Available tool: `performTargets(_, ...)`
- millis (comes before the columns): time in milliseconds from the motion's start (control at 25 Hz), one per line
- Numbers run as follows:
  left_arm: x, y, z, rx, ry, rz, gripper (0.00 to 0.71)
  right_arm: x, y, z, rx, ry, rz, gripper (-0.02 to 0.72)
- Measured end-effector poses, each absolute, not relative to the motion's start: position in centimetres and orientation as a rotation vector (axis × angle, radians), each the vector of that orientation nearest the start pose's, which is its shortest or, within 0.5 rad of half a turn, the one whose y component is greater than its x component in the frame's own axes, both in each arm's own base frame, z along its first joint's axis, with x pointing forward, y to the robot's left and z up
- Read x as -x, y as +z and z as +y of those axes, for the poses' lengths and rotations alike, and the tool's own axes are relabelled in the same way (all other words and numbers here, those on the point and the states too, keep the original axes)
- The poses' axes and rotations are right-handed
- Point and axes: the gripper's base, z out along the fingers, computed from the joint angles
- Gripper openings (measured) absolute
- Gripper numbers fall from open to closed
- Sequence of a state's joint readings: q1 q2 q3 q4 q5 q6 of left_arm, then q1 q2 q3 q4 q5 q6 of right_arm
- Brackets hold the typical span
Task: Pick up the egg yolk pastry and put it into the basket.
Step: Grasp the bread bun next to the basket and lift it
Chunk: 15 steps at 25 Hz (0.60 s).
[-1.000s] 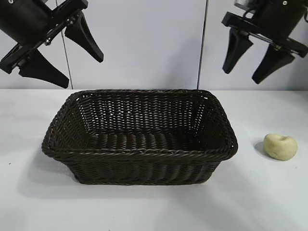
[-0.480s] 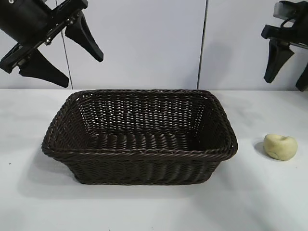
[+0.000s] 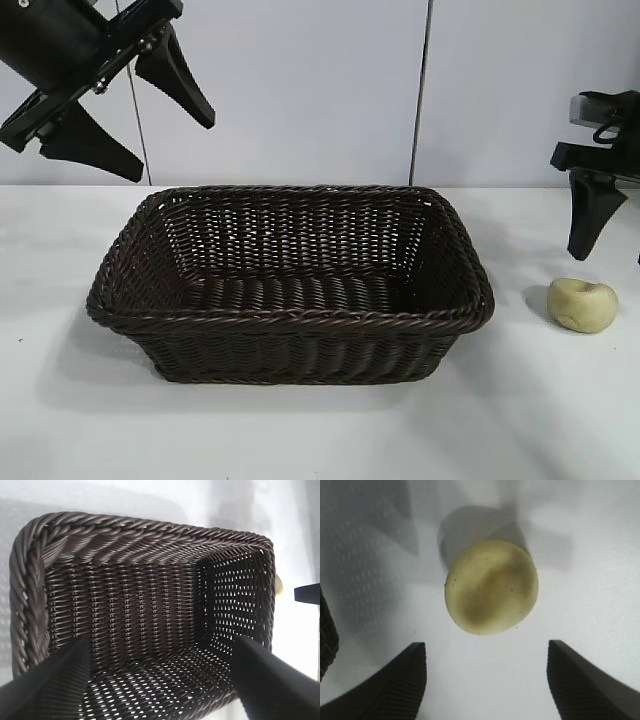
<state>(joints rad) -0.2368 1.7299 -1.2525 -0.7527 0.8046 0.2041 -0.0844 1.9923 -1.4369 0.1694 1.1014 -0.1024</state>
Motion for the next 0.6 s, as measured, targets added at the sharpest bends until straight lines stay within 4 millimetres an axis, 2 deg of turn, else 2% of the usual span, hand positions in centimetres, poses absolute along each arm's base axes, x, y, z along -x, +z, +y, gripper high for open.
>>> performTargets(240, -34.3, 25.2, -12.9, -0.011, -0.883, 2.660, 0.565, -39.4, 16.2, -2.1, -0.137, 0.214, 3.090, 0.496)
performTargets(480, -34.3, 25.2, -12.9, -0.011, -0.883, 2.660, 0.565, -39.7, 13.6, -2.1, -0.149, 0.220, 3.144, 0.494)
performTargets(520, -34.3, 25.2, -12.9, -0.011, -0.883, 2.660, 0.565, -39.7, 13.4, -2.1, -0.150, 0.219, 3.143, 0.486)
performTargets(600, -34.3, 25.2, -12.9, -0.011, -0.883, 2.660, 0.565, -39.9, 13.2, -2.1, -0.153, 0.216, 3.131, 0.426)
